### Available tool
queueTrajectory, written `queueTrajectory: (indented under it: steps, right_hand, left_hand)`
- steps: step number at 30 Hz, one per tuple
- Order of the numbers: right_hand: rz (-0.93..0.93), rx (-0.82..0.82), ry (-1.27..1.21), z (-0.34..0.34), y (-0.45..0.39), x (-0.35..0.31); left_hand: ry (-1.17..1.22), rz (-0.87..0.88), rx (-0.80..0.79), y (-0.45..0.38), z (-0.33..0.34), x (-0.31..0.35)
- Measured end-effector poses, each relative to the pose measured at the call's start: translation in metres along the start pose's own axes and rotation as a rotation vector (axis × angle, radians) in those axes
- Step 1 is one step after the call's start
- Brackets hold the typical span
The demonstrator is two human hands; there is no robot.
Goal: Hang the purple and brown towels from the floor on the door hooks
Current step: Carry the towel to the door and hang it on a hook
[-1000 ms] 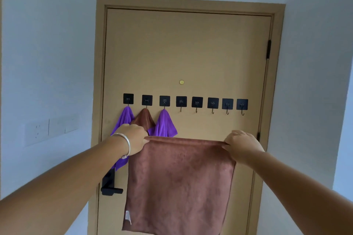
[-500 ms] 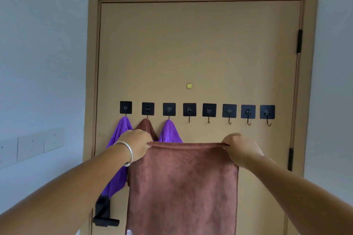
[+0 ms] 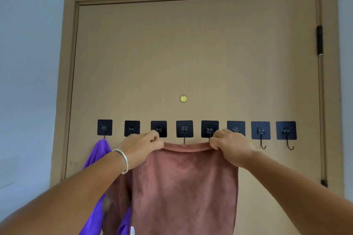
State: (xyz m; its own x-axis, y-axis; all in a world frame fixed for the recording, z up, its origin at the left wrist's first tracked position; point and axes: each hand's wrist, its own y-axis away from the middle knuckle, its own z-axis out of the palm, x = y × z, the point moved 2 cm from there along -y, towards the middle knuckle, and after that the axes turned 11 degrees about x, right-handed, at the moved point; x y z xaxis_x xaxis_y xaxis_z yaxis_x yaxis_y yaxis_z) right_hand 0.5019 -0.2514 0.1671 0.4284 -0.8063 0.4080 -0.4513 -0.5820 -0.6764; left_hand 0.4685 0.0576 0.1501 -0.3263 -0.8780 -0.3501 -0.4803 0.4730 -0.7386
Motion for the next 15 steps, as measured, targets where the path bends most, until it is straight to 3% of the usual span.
queueTrajectory:
  steps: [4, 8, 15]
  right_hand:
    - [-0.015, -0.028, 0.083, 0.021, -0.024, 0.003]
    - [0.066, -0.05, 0.11, 0.038, -0.044, -0.003]
    - [0.199, -0.131, 0.118, 0.071, -0.051, -0.037]
  left_hand:
    - [-0.084, 0.042, -0.092, -0.009, 0.026, -0.009]
    - [-0.147, -0.11, -0.113, -0.026, 0.039, -0.015]
    - [-0.248, -0.128, -0.236, -0.048, 0.076, 0.023]
